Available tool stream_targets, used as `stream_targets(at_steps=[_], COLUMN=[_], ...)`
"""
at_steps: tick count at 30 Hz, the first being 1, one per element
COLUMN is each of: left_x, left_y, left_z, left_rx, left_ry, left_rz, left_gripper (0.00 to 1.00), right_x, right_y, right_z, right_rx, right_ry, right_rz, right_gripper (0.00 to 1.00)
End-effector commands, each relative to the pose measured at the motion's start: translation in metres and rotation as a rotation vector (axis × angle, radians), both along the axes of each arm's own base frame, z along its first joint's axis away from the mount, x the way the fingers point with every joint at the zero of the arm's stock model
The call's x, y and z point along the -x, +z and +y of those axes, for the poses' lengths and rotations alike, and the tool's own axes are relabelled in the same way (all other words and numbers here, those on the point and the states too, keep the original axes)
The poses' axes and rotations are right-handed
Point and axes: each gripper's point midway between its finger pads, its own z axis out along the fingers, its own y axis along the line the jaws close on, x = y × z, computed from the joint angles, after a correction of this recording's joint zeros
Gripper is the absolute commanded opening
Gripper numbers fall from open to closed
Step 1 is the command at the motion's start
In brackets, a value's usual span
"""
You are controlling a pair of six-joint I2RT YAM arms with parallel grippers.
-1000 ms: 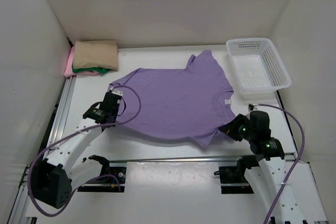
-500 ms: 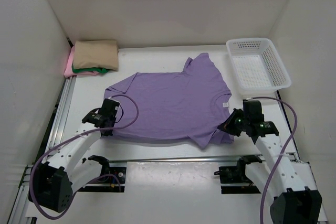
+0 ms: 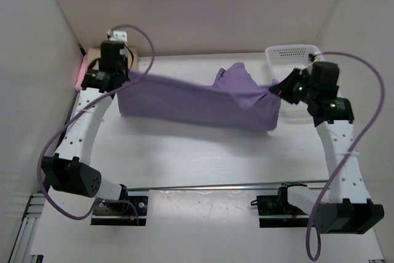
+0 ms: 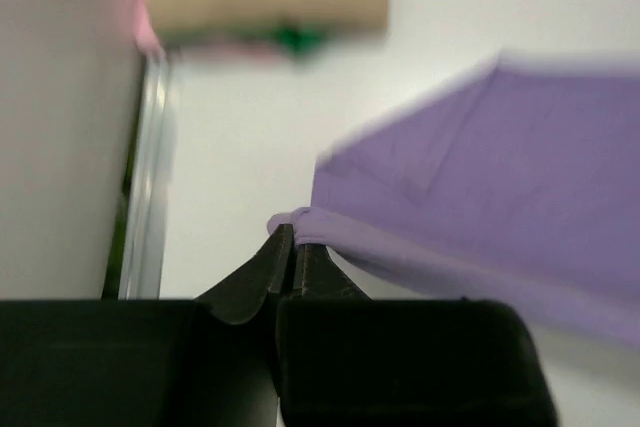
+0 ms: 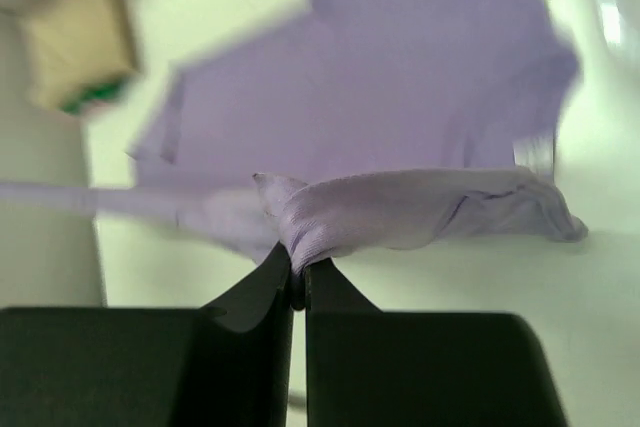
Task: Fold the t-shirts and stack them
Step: Flatten out the tshirt
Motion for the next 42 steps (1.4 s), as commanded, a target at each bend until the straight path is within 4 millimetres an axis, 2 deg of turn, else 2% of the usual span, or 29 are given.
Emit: stream_targets(at_steps=[1,2,3,4,5,7,8,9,10,12,13,17,18,20,21,24,25,26,28,30,31,33,34,39,42], left_x=[-0.002,0.002,0.011,0.016,0.022,0.037,0.044,0.048,0.058,0.069,0.078,0.108,0.116,0.137,0.146,0.167,0.177,0.185,0.202,0.214,0.222,0.235,0.241,0.26,0.262], left_y=[0.086,0.092,0.094,0.091,0.073,0.072,0.058,0.056,0.061,0.052,0.057,0.028,0.012,-0.008,-0.028,-0.056,-0.075,-0.082,-0.102,-0.111,-0.121,-0.128,-0.135,-0.154,-0.159], left_z=[0.015,0.017,0.02,0.021,0.022,0.027,0.03,0.031,0.034,0.036,0.036,0.032,0.03,0.022,0.021,0.021,0.023,0.023,0.024,0.023,0.024,0.024,0.024,0.025,0.027], left_rx=[0.029,0.027,0.022,0.021,0.013,0.009,-0.005,-0.005,-0.006,-0.008,0.004,0.024,0.028,0.059,0.06,0.064,0.055,0.06,0.058,0.071,0.067,0.072,0.077,0.079,0.069], left_ry=[0.048,0.055,0.066,0.066,0.065,0.074,0.085,0.085,0.094,0.094,0.084,0.035,0.018,-0.035,-0.044,-0.056,-0.054,-0.061,-0.065,-0.077,-0.076,-0.081,-0.087,-0.091,-0.082], left_rz=[-0.199,-0.217,-0.226,-0.223,-0.183,-0.197,-0.169,-0.167,-0.191,-0.182,-0.207,-0.129,-0.082,0.0,0.053,0.119,0.178,0.192,0.263,0.278,0.308,0.328,0.354,0.413,0.421], left_gripper=[0.1,0.1,0.1,0.1,0.1,0.1,0.1,0.1,0.1,0.1,0.1,0.1,0.1,0.1,0.1,0.1,0.1,0.1,0.1,0.1,0.1,0.1,0.1,0.1,0.1], right_x=[0.014,0.021,0.025,0.035,0.04,0.054,0.058,0.065,0.072,0.081,0.089,0.107,0.111,0.12,0.126,0.139,0.141,0.146,0.156,0.165,0.169,0.175,0.177,0.181,0.182], right_y=[0.08,0.083,0.071,0.072,0.067,0.05,0.046,0.044,0.042,0.042,0.042,0.036,0.031,0.016,0.011,-0.014,-0.02,-0.036,-0.049,-0.064,-0.083,-0.097,-0.112,-0.132,-0.142], right_z=[0.0,-0.001,-0.003,-0.006,-0.008,-0.01,-0.012,-0.013,-0.015,-0.015,-0.017,-0.016,-0.014,-0.013,-0.011,-0.011,-0.011,-0.01,-0.006,-0.003,-0.002,0.0,0.0,0.0,-0.001], right_rx=[0.03,0.03,0.038,0.044,0.051,0.056,0.063,0.071,0.076,0.076,0.081,0.082,0.075,0.071,0.064,0.065,0.065,0.054,0.035,0.0,-0.006,-0.026,-0.034,-0.033,-0.025], right_ry=[0.046,0.046,0.033,0.022,0.012,0.004,-0.006,-0.001,-0.008,-0.008,-0.016,0.0,0.012,0.021,0.033,0.035,0.035,0.038,0.049,0.047,0.041,0.036,0.027,0.026,0.032], right_rz=[-0.218,-0.227,-0.208,-0.23,-0.227,-0.207,-0.199,-0.189,-0.19,-0.185,-0.188,-0.171,-0.156,-0.114,-0.106,-0.049,-0.042,0.005,0.03,0.058,0.104,0.12,0.162,0.2,0.241], right_gripper=[0.0,0.0,0.0,0.0,0.0,0.0,0.0,0.0,0.0,0.0,0.0,0.0,0.0,0.0,0.0,0.0,0.0,0.0,0.0,0.0,0.0,0.0,0.0,0.0,0.0])
